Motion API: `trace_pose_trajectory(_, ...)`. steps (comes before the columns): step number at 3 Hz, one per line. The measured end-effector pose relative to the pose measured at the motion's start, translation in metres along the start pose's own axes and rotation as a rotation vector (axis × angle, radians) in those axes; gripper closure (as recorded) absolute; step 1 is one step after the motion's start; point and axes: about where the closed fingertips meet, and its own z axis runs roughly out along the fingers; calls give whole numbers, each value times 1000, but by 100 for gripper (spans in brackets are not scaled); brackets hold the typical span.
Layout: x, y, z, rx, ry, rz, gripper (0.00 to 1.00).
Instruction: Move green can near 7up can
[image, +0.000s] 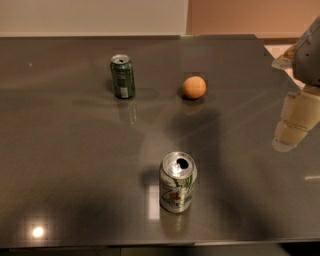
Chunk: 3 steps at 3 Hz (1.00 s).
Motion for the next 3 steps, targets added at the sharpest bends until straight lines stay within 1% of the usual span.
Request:
trace_pose_trajectory(1, 0, 0, 0, 0, 0, 0, 0)
trace_pose_trajectory(2, -13, -11, 3, 6, -30, 3, 0)
trace_pose_trajectory(3, -39, -29, 10, 6, -89, -14, 0)
